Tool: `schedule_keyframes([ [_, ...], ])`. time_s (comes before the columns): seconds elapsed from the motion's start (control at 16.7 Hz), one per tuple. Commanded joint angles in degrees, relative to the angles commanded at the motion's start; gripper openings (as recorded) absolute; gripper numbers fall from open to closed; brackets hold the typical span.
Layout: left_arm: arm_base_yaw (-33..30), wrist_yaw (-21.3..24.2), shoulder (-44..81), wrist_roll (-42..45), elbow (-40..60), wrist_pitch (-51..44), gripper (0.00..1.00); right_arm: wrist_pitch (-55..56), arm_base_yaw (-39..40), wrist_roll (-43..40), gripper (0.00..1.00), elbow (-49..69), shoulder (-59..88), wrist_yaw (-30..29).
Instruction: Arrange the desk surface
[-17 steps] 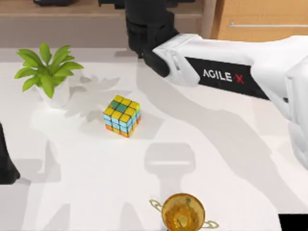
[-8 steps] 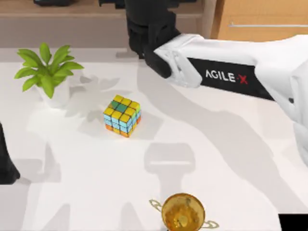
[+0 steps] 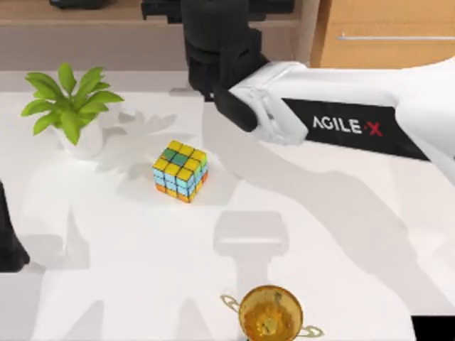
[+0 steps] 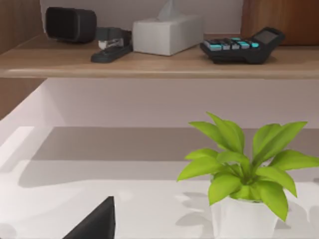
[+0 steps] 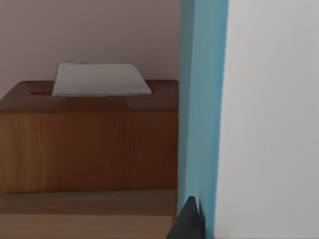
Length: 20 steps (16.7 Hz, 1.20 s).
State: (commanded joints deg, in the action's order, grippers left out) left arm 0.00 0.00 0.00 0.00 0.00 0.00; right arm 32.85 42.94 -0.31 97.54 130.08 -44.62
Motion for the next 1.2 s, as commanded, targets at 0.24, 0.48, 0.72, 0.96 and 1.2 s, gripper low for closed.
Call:
schedule_keyframes([
  [0.24,0.0,0.0,0.0,0.0,0.0,0.0,1.0,-0.02,-0.44,0.94,0.0,-0.49,-0.39,0.36],
  [0.48,0.0,0.0,0.0,0.0,0.0,0.0,1.0,0.34,-0.8,6.92,0.0,-6.27,-5.51,2.64],
  [0.72,0.0,0.0,0.0,0.0,0.0,0.0,1.0,0.3,-0.39,16.51,0.0,-16.57,-14.0,8.26],
  [0.96,0.0,0.0,0.0,0.0,0.0,0.0,1.0,-0.11,-0.32,27.71,0.0,-29.52,-24.78,16.95],
  [1.2,0.0,0.0,0.0,0.0,0.0,0.0,1.0,-1.32,-2.41,39.04,0.0,-43.99,-34.08,27.31],
])
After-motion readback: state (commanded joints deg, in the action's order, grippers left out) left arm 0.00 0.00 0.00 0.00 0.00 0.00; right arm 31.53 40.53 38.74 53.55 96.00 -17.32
